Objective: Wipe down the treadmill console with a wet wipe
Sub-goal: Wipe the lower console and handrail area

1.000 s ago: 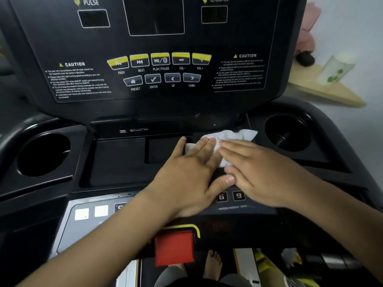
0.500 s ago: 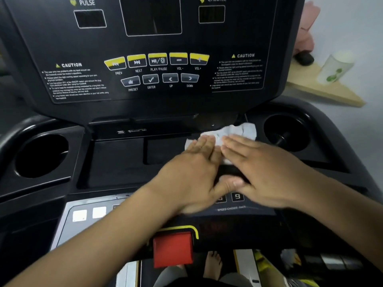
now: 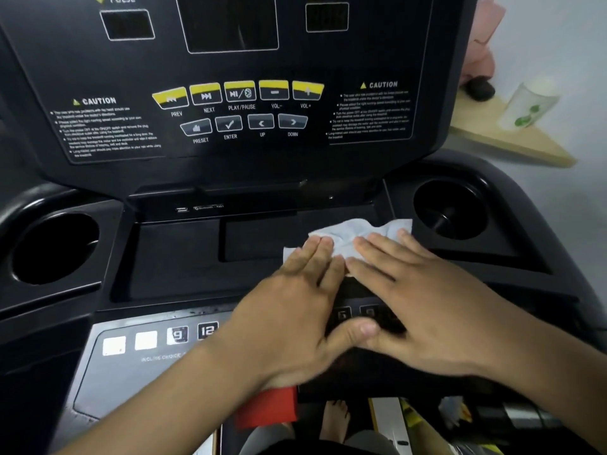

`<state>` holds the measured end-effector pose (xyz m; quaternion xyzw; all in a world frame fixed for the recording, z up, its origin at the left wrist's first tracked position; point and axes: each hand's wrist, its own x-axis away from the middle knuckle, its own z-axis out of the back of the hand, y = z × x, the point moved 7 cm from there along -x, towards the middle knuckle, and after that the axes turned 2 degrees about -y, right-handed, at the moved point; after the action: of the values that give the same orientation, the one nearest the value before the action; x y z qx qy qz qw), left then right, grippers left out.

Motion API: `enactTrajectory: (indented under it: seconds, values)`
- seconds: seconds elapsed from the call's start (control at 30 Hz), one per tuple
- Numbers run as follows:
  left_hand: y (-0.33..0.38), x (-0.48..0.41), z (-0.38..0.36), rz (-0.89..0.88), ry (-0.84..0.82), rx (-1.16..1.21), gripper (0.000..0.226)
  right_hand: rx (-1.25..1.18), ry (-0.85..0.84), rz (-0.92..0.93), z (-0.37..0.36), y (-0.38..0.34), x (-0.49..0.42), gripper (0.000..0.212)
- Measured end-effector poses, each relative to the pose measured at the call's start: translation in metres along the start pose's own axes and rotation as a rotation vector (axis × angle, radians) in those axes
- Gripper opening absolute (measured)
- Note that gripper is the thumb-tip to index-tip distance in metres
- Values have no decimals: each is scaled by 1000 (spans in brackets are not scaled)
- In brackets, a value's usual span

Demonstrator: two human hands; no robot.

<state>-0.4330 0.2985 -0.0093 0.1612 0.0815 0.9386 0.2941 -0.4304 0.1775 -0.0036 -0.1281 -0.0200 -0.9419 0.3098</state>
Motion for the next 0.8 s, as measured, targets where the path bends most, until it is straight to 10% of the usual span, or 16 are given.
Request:
enactTrajectory:
  seconds: [0.8]
  values:
    - [9, 5, 16, 30, 52, 41, 87, -47, -154, -23, 14, 10, 4, 92]
